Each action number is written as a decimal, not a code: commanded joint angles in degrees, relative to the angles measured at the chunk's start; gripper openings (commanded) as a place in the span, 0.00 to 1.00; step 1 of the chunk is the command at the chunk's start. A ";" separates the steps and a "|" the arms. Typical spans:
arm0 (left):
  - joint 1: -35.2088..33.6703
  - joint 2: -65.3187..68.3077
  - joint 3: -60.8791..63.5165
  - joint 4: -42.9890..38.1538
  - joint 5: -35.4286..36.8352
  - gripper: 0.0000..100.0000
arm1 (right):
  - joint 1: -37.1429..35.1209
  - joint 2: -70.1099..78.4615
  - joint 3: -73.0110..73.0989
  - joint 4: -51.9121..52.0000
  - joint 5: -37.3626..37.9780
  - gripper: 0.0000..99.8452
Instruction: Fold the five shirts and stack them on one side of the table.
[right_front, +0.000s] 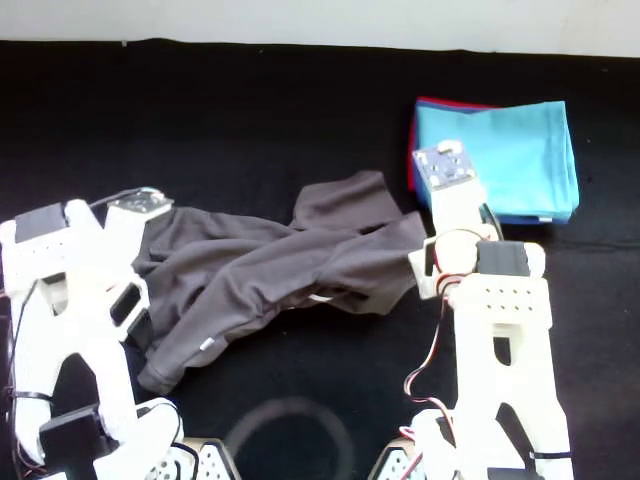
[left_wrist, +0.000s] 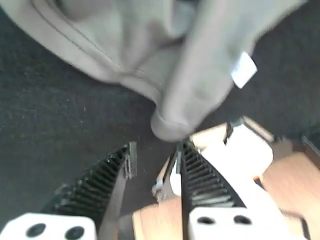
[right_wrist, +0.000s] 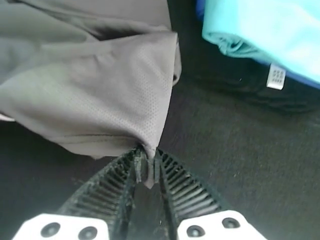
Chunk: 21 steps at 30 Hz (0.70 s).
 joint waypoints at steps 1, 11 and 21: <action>-0.57 -0.75 7.08 -7.65 -0.18 0.15 | 0.40 -1.19 -2.68 2.51 0.35 0.01; -0.48 -0.75 22.02 -22.77 -0.18 0.21 | 0.22 -1.19 -2.77 5.49 0.00 0.01; 4.09 -0.31 24.04 -26.99 -0.18 0.21 | 0.13 -1.27 -2.77 5.49 -0.09 0.01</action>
